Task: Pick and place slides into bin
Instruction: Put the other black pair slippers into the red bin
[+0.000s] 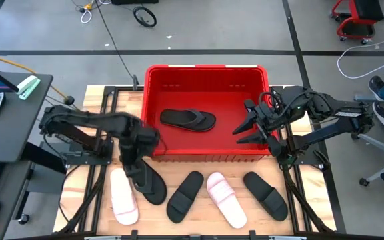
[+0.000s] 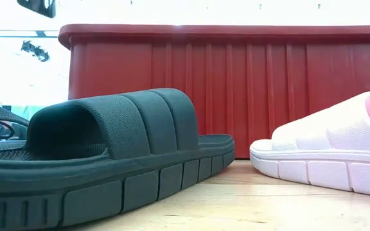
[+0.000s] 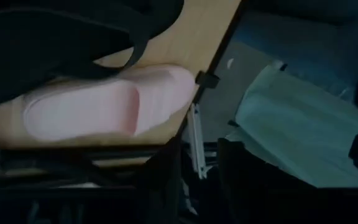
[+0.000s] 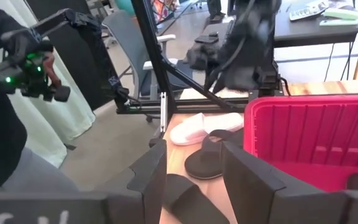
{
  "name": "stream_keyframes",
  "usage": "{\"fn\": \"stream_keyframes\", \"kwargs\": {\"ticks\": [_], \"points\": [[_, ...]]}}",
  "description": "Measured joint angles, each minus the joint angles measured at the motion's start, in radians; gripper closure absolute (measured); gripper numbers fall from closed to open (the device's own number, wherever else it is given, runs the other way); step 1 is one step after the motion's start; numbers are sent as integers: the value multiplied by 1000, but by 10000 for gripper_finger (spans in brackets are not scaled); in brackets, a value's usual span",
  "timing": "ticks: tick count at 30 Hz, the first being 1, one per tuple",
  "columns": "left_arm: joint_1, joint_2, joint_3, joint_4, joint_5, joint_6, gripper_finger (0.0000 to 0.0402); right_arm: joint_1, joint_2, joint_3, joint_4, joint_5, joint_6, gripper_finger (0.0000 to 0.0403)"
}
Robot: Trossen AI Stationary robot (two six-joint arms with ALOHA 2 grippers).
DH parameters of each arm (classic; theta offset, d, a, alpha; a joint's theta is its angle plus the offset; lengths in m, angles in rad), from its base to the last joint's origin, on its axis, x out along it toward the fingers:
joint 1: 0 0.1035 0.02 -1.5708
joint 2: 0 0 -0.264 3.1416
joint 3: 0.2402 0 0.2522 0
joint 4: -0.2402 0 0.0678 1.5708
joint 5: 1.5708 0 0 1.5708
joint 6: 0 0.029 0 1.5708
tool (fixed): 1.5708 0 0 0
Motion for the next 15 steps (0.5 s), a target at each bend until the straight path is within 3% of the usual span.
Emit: {"fn": "stream_keyframes", "kwargs": {"ticks": [9, 15], "points": [[-78, 4, -303, 551, 5, -8, 280, 0, 0, 0, 0, 0, -32, 246], [-88, 12, -410, 598, -9, -9, 281, 0, 0, 0, 3, 0, -32, 246]]}}
